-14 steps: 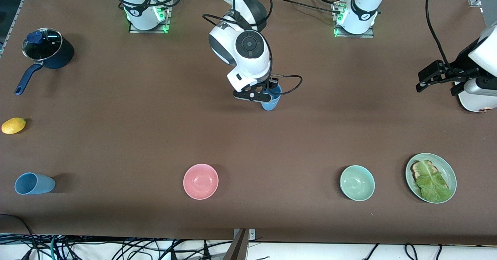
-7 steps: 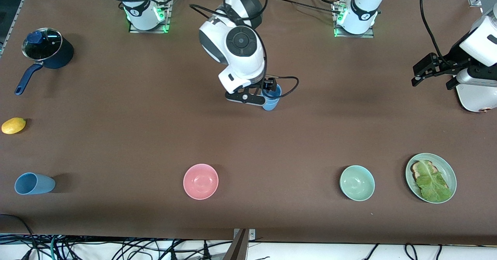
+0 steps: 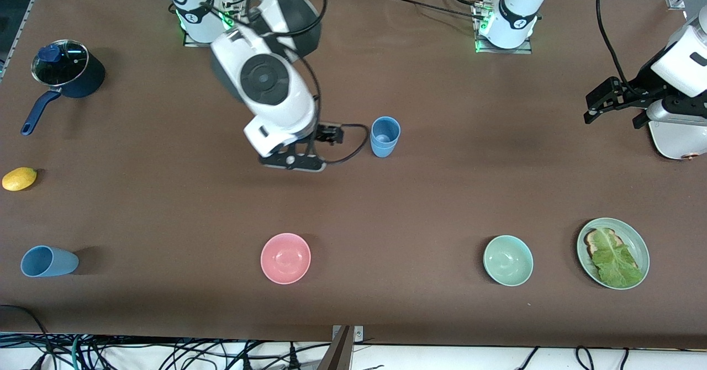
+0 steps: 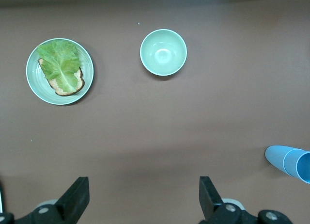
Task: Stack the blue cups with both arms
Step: 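Open the right gripper and lift it away from the stacked cups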
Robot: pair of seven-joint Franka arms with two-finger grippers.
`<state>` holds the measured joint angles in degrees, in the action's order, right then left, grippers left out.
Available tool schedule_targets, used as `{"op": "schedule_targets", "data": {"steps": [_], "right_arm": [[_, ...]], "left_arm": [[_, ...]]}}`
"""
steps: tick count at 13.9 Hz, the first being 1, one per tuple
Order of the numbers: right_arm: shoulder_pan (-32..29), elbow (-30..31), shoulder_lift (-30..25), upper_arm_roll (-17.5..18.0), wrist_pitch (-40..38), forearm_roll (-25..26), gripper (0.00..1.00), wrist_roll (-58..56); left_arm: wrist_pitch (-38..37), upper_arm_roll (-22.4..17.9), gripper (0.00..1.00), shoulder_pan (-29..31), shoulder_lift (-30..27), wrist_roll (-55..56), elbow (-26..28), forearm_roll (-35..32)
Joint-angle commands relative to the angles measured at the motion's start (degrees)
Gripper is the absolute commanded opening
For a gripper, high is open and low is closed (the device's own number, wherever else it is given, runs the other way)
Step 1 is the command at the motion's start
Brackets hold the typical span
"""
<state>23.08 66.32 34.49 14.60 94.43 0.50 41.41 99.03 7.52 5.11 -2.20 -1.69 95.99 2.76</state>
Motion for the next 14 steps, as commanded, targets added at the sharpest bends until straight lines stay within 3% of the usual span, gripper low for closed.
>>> {"op": "schedule_targets", "data": {"steps": [1,3,5,7,11,14], "right_arm": [[-3.72,5.46,-4.76,-2.9,-0.48,0.11,1.0,-7.64],[-8.72,13.27,-9.59,-3.52,2.5,0.9,1.0,-13.17],[-11.99,23.98,-16.43,-7.54,9.07,0.81,1.0,-20.72],[-13.84,30.25,-21.89,-10.81,12.79,0.81,1.0,-27.06],[-18.06,37.21,-31.92,-14.24,11.58,0.99,1.0,-34.46],[-20.17,35.82,-36.58,-14.69,2.9,3.09,1.0,-41.21]], "left_arm": [[0.2,0.3,1.0,0.08,-0.26,-0.07,0.08,-0.83],[0.11,0.3,1.0,-0.27,-0.26,-0.07,0.08,-0.83],[-0.06,0.3,1.0,-0.19,-0.26,-0.07,0.08,-0.83],[-0.42,0.22,1.0,-0.19,-0.26,-0.07,0.08,-0.83],[-1.65,0.13,1.0,-0.27,-0.35,-0.07,-0.18,-0.83],[-1.65,0.13,1.0,-0.27,0.0,0.02,-1.06,-1.27]]}}
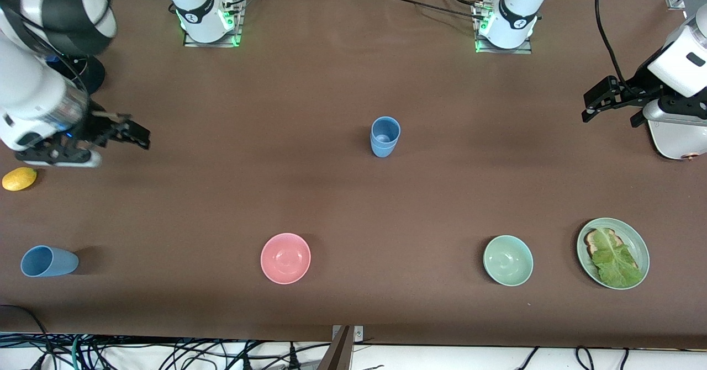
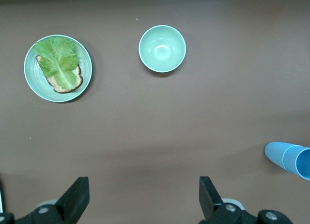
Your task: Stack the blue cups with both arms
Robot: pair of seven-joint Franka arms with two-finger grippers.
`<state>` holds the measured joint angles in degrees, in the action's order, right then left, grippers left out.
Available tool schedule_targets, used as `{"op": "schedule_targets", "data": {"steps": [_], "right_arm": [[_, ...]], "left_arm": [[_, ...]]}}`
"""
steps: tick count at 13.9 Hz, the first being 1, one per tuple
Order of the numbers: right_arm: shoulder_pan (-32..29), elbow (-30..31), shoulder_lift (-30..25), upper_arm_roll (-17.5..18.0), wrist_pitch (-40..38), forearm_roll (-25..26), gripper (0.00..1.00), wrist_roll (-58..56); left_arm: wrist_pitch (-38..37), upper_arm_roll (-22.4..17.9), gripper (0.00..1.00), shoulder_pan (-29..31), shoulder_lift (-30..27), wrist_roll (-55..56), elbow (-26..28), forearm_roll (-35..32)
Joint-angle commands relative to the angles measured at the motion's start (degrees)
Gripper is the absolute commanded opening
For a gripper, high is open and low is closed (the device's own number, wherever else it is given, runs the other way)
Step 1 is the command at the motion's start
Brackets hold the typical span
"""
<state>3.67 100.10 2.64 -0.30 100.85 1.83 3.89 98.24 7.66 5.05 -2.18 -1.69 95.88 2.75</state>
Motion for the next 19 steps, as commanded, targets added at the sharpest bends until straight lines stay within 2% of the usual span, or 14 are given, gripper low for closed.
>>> {"op": "schedule_targets", "data": {"steps": [1,3,5,8,11,19], "right_arm": [[-1.12,0.72,-5.45,0.22,-6.77,2.39,1.0,-4.06],[-2.26,-2.7,-5.72,0.22,-13.28,1.87,1.0,-4.07],[-2.61,-4.91,-5.72,0.22,-15.94,1.43,1.0,-3.98],[-5.42,-3.43,-5.1,0.22,-12.88,-1.73,1.0,-3.45],[-5.34,-3.25,-5.1,0.22,-12.17,-2.17,1.0,-2.75],[-4.9,-4.39,-3.35,0.22,-11.29,-3.23,1.0,-2.48]], "left_arm": [[-0.86,-0.1,1.0,-0.21,-0.1,0.37,-0.95,-1.51],[-0.86,-0.11,1.0,-0.3,-0.1,4.48,-1.04,-1.6],[-0.86,-0.11,1.0,-0.3,-0.1,5.29,-1.13,-1.6],[-0.86,-0.45,1.0,-0.21,-0.01,5.03,-1.13,-1.6],[-0.77,-2.83,1.0,-0.21,0.34,2.41,-1.13,-1.6],[-0.77,-3.36,1.0,-0.21,0.78,0.19,-1.92,-1.52]]}}
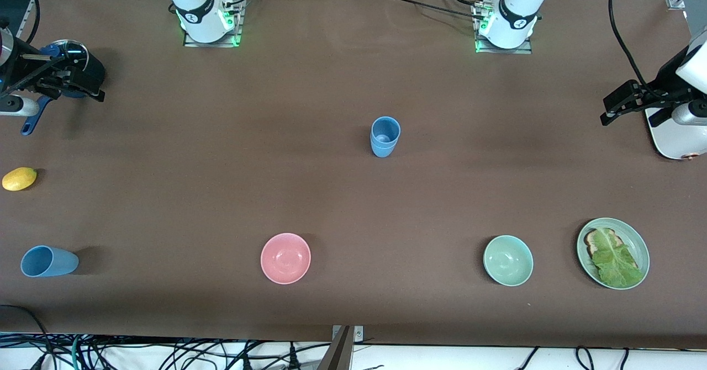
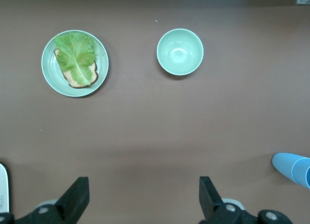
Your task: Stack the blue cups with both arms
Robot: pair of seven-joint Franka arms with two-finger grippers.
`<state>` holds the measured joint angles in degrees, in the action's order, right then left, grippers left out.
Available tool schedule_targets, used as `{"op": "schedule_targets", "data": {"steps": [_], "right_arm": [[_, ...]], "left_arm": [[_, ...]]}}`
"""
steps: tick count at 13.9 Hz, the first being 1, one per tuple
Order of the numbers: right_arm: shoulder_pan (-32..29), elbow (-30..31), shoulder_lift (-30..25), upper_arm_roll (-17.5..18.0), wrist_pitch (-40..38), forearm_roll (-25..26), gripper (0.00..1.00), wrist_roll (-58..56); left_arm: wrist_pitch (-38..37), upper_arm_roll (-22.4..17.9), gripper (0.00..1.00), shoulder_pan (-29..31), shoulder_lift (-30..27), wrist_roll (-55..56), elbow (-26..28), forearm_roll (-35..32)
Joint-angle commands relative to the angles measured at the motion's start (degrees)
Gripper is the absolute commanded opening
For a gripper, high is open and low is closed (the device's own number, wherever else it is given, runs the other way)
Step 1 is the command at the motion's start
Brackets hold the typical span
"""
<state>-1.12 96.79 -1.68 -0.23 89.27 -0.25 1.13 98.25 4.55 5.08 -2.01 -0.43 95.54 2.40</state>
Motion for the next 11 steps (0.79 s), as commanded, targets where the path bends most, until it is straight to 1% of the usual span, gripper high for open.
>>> {"op": "schedule_targets", "data": {"steps": [1,11], "right_arm": [[-0.02,-1.25,1.24,0.14,0.37,-1.15,1.0,0.28],[0.16,-1.6,1.42,0.58,0.37,-1.15,1.0,0.28]], "left_arm": [[-0.78,-0.24,1.0,-0.25,0.52,-1.06,-1.59,-1.17],[-0.78,-0.24,1.0,-0.25,0.61,-1.06,-1.59,-1.26]]}}
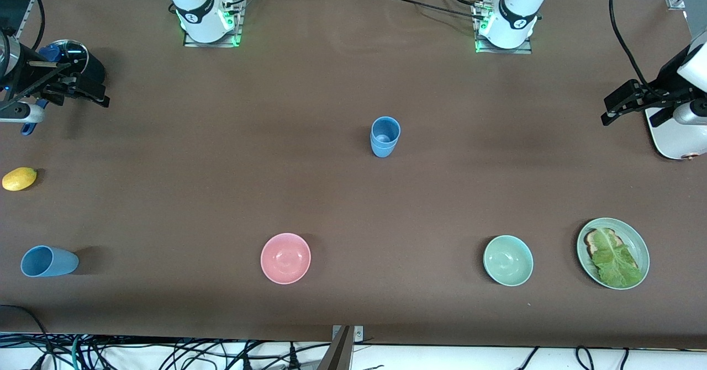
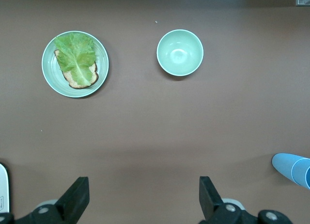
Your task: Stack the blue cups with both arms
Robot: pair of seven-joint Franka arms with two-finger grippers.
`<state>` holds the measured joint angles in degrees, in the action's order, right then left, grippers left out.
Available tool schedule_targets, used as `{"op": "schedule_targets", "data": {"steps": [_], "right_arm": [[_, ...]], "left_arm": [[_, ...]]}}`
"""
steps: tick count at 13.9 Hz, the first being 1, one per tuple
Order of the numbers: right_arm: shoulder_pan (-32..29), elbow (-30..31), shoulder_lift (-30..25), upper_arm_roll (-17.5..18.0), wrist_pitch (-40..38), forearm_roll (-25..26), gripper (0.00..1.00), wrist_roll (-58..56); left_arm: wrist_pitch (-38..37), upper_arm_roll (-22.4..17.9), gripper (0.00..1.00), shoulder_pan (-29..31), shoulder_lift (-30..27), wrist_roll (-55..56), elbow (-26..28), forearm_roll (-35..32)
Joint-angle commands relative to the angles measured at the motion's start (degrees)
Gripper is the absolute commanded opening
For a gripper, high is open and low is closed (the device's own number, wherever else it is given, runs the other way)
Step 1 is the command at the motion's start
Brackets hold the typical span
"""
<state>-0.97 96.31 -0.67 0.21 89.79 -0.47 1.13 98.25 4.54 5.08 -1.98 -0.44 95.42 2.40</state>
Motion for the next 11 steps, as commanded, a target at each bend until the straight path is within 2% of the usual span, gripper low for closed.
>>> {"op": "schedule_targets", "data": {"steps": [1,11], "right_arm": [[0.0,-1.13,0.41,0.14,-0.14,-0.93,1.0,0.28],[0.0,-1.13,0.41,0.14,-0.06,-0.93,1.0,0.28]], "left_arm": [[-0.78,-0.24,1.0,-0.25,0.58,-1.15,-1.47,-1.26],[-0.87,-0.24,1.0,-0.78,0.75,-0.8,-2.52,-1.26]]}}
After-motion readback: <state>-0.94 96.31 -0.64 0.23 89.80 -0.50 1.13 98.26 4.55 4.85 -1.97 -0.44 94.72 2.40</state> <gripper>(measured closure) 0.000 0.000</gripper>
